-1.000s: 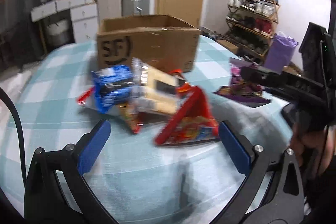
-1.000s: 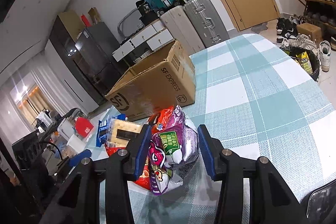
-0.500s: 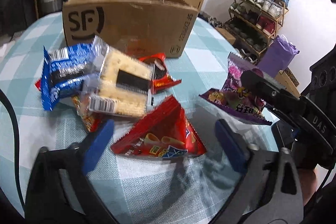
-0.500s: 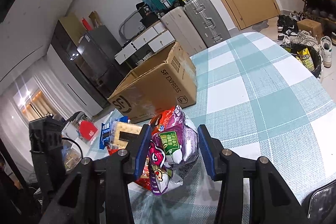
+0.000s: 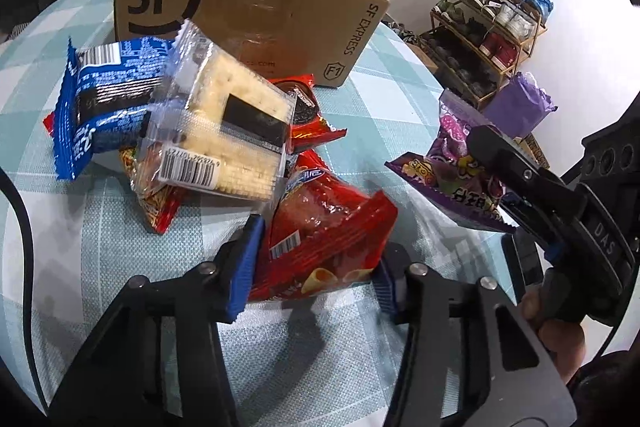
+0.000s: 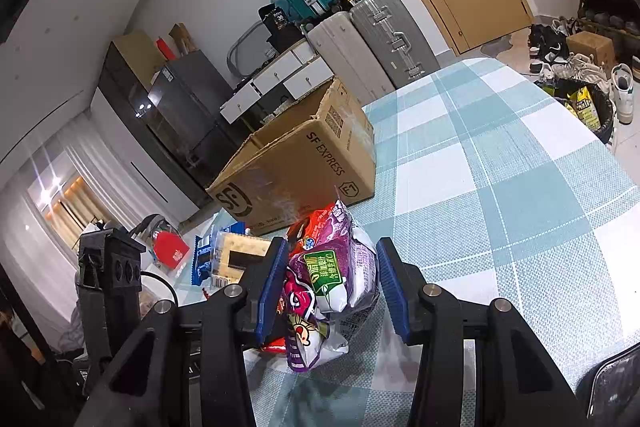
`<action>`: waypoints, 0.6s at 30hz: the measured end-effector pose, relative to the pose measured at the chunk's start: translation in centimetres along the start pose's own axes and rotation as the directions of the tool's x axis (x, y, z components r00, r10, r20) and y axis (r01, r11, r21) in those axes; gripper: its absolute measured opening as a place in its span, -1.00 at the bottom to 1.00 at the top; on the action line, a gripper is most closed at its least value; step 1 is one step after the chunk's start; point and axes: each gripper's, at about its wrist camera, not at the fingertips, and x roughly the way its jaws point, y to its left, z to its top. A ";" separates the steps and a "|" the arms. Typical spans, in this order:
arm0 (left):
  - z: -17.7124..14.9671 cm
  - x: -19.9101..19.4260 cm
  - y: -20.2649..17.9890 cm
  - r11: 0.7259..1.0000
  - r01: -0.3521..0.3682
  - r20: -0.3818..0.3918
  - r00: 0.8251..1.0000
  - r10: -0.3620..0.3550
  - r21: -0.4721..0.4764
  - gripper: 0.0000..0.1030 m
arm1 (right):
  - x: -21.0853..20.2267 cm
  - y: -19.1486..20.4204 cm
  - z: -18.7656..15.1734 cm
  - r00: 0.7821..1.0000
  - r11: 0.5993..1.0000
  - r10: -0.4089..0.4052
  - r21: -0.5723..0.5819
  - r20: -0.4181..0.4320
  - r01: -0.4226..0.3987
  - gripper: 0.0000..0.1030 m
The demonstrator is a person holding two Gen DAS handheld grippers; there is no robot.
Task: Organize snacks
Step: 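Lift the red chip bag and purple bag toward the box with both grippers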
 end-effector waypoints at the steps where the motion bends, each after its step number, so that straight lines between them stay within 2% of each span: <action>1: 0.0 0.0 0.1 1.000 0.004 0.001 1.000 -0.004 -0.006 -0.11 | 0.0 0.0 0.0 1.000 1.000 -0.001 0.000 0.000 0.001 -0.11; 10: -0.2 -0.7 -0.2 1.000 0.012 -0.001 1.000 -0.012 -0.013 -0.15 | 0.0 0.0 -0.1 1.000 1.000 -0.004 0.000 0.003 0.004 -0.11; 18: -1.3 -3.8 1.0 1.000 -0.003 0.037 0.999 0.004 -0.009 -0.15 | -0.2 0.2 -0.2 1.000 1.000 -0.002 -0.009 0.009 0.003 -0.10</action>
